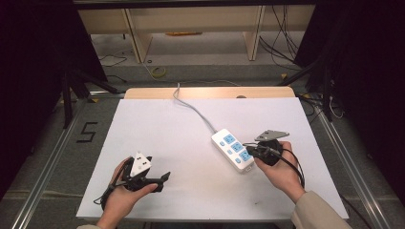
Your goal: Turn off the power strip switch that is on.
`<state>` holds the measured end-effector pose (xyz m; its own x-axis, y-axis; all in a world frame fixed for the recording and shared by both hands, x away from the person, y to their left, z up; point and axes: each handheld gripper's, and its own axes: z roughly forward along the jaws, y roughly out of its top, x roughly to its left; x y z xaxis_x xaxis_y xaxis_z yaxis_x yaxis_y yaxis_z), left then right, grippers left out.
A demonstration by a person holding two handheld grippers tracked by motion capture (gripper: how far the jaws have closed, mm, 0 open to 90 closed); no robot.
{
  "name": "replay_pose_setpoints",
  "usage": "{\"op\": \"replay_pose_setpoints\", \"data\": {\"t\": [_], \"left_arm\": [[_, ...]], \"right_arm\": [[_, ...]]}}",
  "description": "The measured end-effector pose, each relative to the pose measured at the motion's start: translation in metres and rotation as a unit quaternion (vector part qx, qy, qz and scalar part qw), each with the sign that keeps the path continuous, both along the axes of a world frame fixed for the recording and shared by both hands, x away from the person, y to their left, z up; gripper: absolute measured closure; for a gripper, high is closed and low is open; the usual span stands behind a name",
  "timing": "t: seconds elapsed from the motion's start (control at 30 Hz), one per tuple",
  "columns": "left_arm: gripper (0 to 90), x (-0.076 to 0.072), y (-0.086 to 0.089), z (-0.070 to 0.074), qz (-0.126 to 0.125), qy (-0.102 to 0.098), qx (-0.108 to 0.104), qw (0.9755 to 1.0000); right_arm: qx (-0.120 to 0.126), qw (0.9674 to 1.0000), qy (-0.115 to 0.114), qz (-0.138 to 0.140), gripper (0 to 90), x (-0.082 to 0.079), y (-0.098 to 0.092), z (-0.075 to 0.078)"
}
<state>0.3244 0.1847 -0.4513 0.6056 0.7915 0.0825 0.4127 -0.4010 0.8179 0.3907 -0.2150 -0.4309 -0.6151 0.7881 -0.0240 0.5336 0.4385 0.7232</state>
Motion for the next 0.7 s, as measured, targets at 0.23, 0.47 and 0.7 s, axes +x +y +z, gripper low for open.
{"op": "replay_pose_setpoints", "data": {"t": [0.23, 0.47, 0.7], "left_arm": [[16.6, 0.0, -0.001, 0.0, 0.0, 0.001, -0.001, 1.0], [16.6, 0.001, -0.002, 0.0, -0.001, 0.0, -0.001, 1.0], [16.7, 0.001, -0.002, 0.0, -0.001, -0.001, -0.002, 1.0]], "right_arm": [[0.002, 1.0, 0.003, 0.001, 90.0, 0.006, 0.005, 0.003], [-0.001, 0.9999, 0.016, -0.002, 90.0, 0.013, 0.009, 0.006], [0.004, 0.9998, 0.018, -0.003, 90.0, 0.019, 0.013, 0.008]]}}
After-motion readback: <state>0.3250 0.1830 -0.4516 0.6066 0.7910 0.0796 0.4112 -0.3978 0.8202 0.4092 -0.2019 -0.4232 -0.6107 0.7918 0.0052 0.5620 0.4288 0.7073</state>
